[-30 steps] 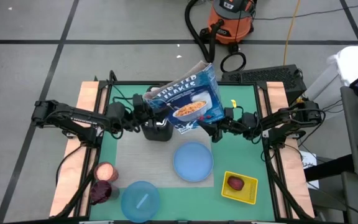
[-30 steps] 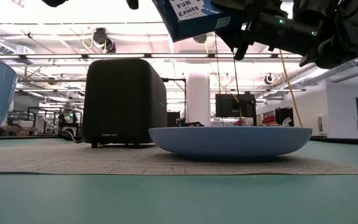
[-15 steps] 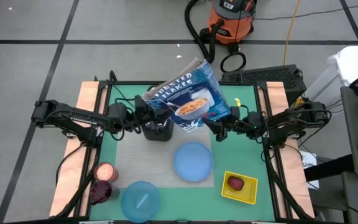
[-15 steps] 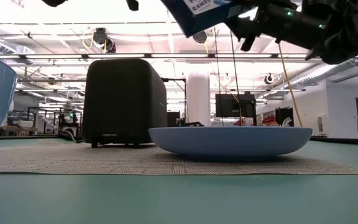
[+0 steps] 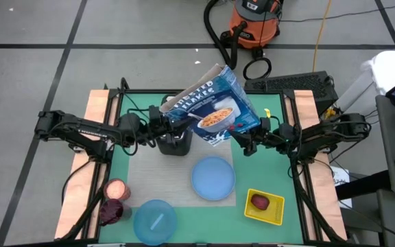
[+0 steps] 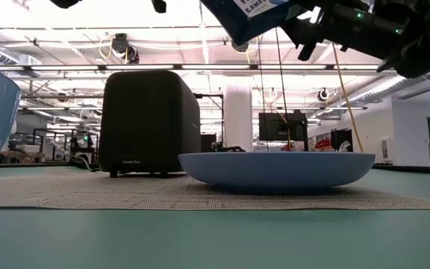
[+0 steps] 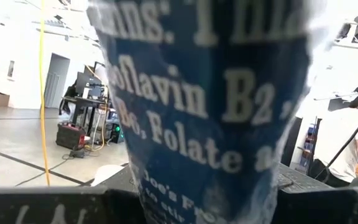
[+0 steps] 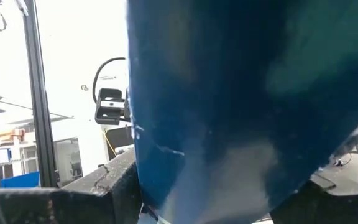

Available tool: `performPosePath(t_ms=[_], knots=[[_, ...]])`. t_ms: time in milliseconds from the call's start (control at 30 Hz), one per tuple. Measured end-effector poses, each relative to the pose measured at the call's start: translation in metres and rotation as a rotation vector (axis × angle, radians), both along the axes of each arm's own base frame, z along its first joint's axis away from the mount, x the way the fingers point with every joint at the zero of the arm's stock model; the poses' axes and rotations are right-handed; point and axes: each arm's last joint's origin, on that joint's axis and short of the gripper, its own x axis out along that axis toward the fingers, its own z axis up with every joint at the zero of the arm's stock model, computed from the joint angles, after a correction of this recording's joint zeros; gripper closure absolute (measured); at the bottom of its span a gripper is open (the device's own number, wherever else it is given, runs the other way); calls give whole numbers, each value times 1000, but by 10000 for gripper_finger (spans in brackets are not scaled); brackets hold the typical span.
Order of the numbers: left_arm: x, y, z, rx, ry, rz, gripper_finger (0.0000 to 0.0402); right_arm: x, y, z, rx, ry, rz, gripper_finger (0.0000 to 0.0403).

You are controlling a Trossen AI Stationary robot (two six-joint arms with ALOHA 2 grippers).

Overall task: Arrange a breakfast setting
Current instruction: Pour the cereal into the blue bowl

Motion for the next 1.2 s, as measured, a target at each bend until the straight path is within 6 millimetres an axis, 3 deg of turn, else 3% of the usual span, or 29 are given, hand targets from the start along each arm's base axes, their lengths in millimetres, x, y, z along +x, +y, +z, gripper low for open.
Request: performPosePath(t_ms=[867, 1200], knots=[[-8, -6, 4, 41, 64, -88, 247, -4, 0, 6, -3, -26, 6, 150], [-8, -6, 5, 101, 68, -65, 247, -4, 0, 7, -3, -33, 5, 176]])
